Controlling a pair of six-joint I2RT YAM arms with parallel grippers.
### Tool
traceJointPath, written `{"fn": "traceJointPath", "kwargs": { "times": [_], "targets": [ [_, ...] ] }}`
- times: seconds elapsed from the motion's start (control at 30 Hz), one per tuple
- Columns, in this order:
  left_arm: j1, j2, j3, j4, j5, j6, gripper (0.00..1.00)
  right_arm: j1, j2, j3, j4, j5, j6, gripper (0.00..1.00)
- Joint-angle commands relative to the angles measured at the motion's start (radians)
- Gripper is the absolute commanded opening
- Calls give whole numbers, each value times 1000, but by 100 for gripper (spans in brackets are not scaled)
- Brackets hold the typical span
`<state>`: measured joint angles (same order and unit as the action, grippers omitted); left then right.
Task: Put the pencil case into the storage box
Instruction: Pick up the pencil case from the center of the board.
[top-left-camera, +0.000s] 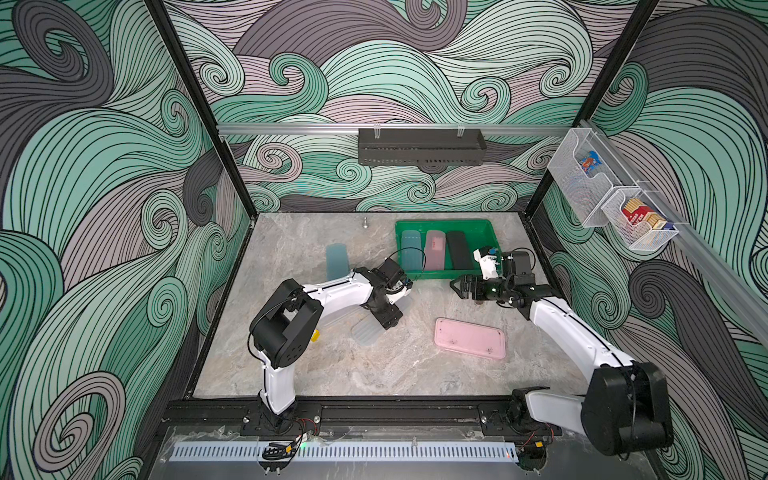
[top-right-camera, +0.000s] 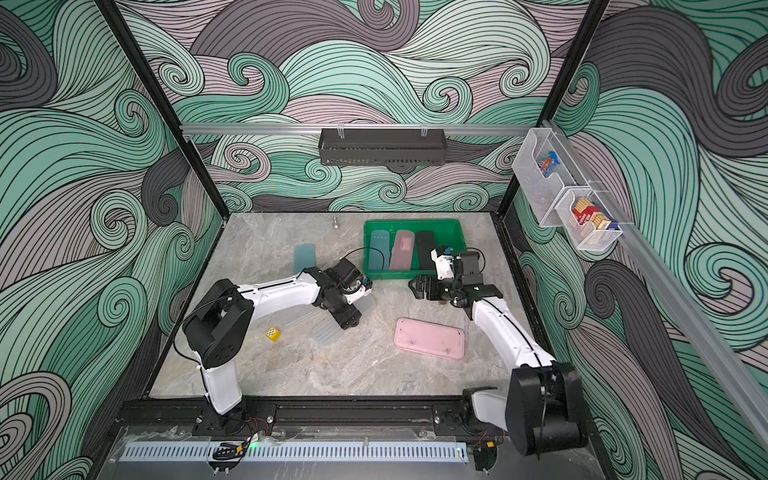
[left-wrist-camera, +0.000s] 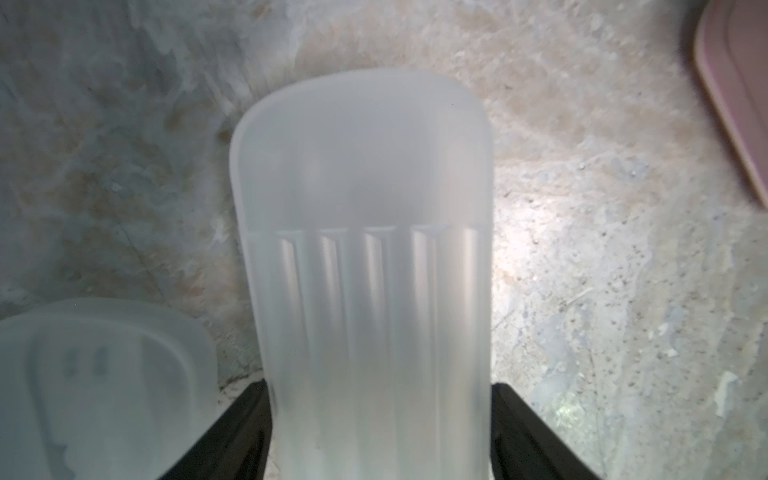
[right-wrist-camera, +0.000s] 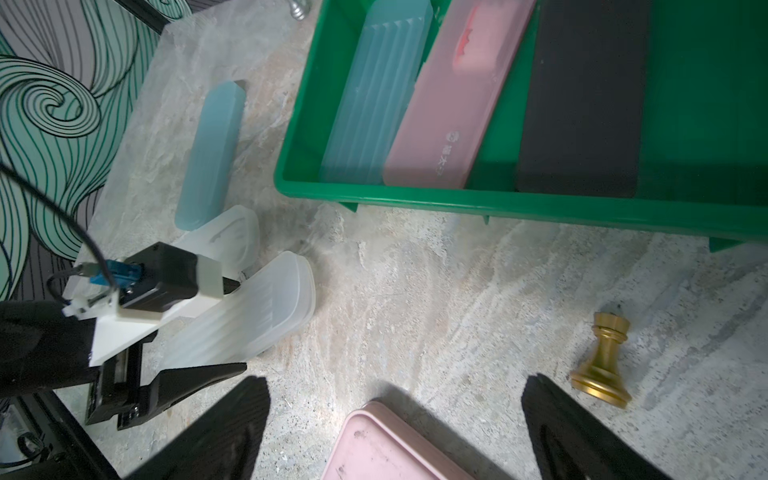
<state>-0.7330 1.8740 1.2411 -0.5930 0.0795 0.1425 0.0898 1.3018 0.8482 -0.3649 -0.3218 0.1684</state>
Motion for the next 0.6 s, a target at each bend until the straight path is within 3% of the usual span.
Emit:
{"fn": "traceJointPath", "kwargs": {
  "times": [0.0,0.3,0.57],
  "targets": [
    [-9,21,-8,-60,18,-71,59,-37,81,126,-62,77,-37,99],
    [-9,4,-57,-74,-62,-84,62,-140,401,506,-221,197,-114,99],
    [-9,41,-63,-103,-99,-83,66,-208,625,642,-237,272,-127,99]
  ]
}}
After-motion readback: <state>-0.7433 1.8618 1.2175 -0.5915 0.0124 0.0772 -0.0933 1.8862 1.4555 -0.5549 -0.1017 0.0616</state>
